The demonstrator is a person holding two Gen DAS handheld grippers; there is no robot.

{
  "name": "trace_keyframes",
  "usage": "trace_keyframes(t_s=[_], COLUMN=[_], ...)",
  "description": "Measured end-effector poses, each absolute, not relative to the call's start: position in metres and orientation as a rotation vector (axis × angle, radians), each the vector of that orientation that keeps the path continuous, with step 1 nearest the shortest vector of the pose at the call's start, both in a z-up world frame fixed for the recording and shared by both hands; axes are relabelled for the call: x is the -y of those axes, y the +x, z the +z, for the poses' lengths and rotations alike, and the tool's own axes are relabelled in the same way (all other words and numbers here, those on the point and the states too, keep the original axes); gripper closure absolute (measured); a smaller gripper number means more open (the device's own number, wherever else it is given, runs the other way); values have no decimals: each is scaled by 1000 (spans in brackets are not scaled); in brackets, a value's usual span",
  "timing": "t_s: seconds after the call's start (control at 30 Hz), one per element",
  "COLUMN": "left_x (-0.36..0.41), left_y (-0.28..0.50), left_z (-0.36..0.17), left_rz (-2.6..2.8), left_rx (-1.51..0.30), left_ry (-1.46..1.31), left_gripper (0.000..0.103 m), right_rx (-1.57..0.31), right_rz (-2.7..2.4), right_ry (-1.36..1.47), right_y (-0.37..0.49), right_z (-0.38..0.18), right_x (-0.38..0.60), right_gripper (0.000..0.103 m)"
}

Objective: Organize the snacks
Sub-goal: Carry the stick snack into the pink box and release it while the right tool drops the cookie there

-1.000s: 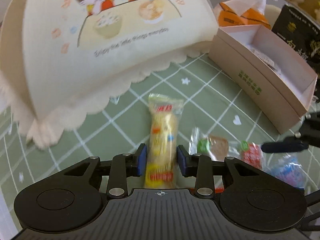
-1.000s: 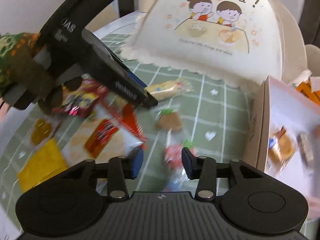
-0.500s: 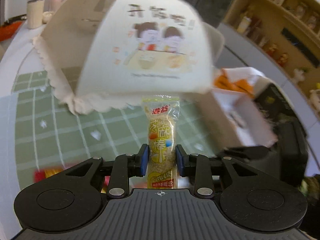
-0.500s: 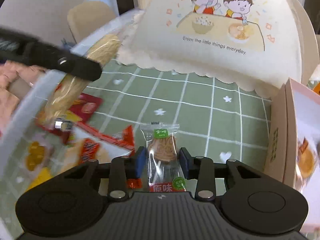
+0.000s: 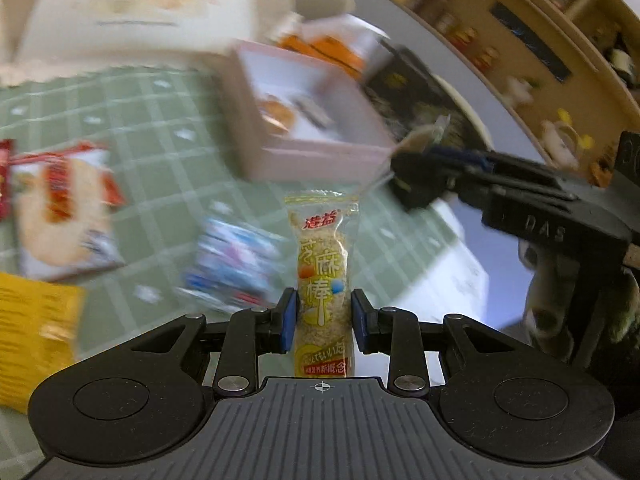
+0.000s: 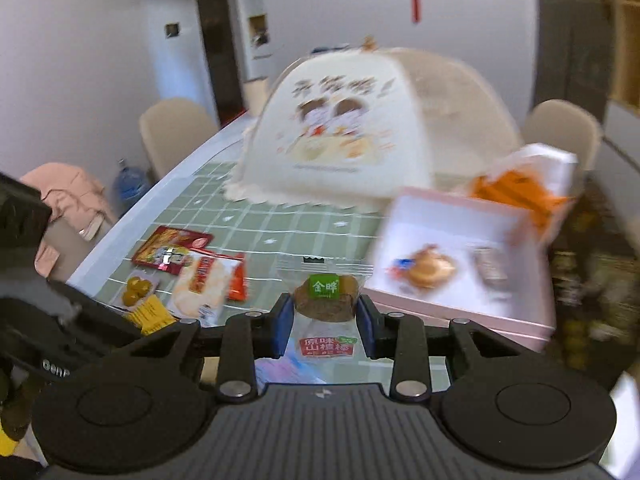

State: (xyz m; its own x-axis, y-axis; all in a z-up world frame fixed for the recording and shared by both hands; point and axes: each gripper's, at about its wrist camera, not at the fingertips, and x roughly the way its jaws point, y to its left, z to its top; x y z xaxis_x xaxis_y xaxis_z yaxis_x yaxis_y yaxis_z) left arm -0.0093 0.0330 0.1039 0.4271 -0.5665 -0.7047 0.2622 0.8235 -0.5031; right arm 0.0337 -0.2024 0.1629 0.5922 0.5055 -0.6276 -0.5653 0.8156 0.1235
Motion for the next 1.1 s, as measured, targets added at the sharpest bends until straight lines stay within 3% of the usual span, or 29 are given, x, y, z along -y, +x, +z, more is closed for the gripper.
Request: trace_keyframes(t_s=[0.2,0.37,0.57,0.83,0.93,1.1], left_x=[-1,22,73,108,96,33], left_y=[8,82,164,213,195,155], left_z=[170,210,176,70,75,117], left_rz=[-560,-465,-453,-491,-486,-428], left_rx=[-828,-676,-657,-938,-873,-796], left_ry=[-262,-222,-26,212,163,-180], left_gripper=[70,70,70,69,69,69], right_rx=[-649,-633,-624,-699,-699,-709], right_rz=[504,455,427,412,421,481], right_ry=[-92,-53,2,1,-2,46], right_y=[10,3,6,27,40,106], right_z=[174,173,159,135,139,171], right_x=[263,287,291,280,283,283], right_gripper=[69,69,69,69,69,69])
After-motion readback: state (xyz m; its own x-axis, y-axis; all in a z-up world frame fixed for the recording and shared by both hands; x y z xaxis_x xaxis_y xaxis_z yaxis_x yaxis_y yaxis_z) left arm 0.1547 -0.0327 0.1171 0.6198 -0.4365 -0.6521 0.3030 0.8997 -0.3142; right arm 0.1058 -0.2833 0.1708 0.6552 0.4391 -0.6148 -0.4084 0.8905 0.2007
